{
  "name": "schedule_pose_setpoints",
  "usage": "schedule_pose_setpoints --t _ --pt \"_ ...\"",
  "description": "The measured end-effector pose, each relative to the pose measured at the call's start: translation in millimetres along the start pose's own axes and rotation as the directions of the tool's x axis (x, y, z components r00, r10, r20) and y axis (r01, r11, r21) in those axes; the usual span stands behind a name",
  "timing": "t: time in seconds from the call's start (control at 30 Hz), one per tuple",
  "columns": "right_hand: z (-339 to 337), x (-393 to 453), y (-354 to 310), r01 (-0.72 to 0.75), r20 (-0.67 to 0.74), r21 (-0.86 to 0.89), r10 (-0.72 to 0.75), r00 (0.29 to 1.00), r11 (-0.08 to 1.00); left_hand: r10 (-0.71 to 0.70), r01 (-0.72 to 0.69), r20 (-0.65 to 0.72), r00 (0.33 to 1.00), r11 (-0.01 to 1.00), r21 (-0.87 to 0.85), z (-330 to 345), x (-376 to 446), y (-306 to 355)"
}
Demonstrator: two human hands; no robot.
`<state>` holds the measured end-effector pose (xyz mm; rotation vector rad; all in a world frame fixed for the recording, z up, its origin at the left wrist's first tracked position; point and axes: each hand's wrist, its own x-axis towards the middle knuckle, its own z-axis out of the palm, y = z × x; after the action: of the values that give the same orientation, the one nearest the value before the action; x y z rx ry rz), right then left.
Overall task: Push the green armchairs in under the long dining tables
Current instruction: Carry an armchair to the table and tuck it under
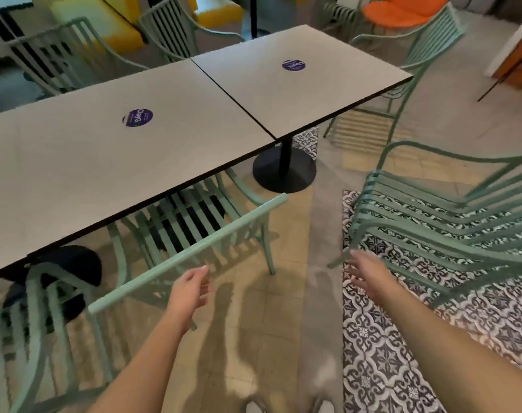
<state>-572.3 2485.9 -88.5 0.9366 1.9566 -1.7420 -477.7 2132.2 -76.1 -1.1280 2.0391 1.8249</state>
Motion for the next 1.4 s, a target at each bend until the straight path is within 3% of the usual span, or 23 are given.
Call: schedule_pose_setpoints --t 0.07,0.13,0.27,0.37,0.47,0.57,0.7,0.9,1.07,1.23,1.4 --pt "-39.2 -7.3 10.8 0.091 -0.065 -0.191 -0.105 0.992 0.977 0.174 -0.195 0.094 0.98 0.931 0.308 31.8 -10.4 16.2" --pt "-79.9 -15.3 22.1 0.117 -0.104 -0.33 -0.16 0.982 0.937 0.296 -0.37 0.223 0.929 0.759 0.535 67.1 -23.6 34.4" --pt "-172.8 -36.4 37.9 0.106 -0.199 -0.574 -0.264 0.944 0.812 0.355 -0.587 0.473 0.807 0.391 0.709 166.2 -56.9 69.7" --pt "-251.8 -44.9 44.6 0.102 -0.235 -0.67 -0.341 0.91 0.736 0.35 -0.703 0.625 0.697 0.163 0.692 251.0 -91.8 83.4" --pt "-330.4 -54.9 47.4 0.044 -0.28 -0.655 -0.296 0.913 0.754 0.314 -0.778 0.751 0.58 -0.059 0.626 337.9 -136.3 95.5" --pt "-411.2 -62.8 57.1 -0.047 -0.359 -0.694 -0.289 0.887 0.718 0.287 -0.836 0.862 0.419 -0.249 0.489 429.3 -183.8 106.6" --pt "-488.1 -73.2 51.2 -0.072 -0.419 -0.649 -0.277 0.864 0.757 0.255 -0.84 0.935 0.247 -0.424 0.338 537.2 -231.3 118.4" --pt "-591.2 -27.3 1.2 -0.029 -0.346 -0.833 -0.48 0.806 0.553 0.231 -0.769 0.967 0.106 -0.598 0.227 684.1 -275.3 146.3" --pt "-651.1 27.8 -49.0 -0.027 -0.318 -0.878 -0.543 0.777 0.477 0.263 -0.761 0.962 0.069 -0.61 0.221 777.7 -276.6 174.0" --pt "-696.3 74.9 -84.4 -0.011 -0.238 -0.92 -0.537 0.809 0.392 0.228 -0.777 0.959 0.168 -0.569 0.271 859.8 -265.6 193.5" --pt "-740.5 133.5 -115.2 0.109 -0.122 -0.925 -0.556 0.822 0.365 0.191 -0.759 0.915 0.354 -0.512 0.401 934.0 -254.9 199.7"
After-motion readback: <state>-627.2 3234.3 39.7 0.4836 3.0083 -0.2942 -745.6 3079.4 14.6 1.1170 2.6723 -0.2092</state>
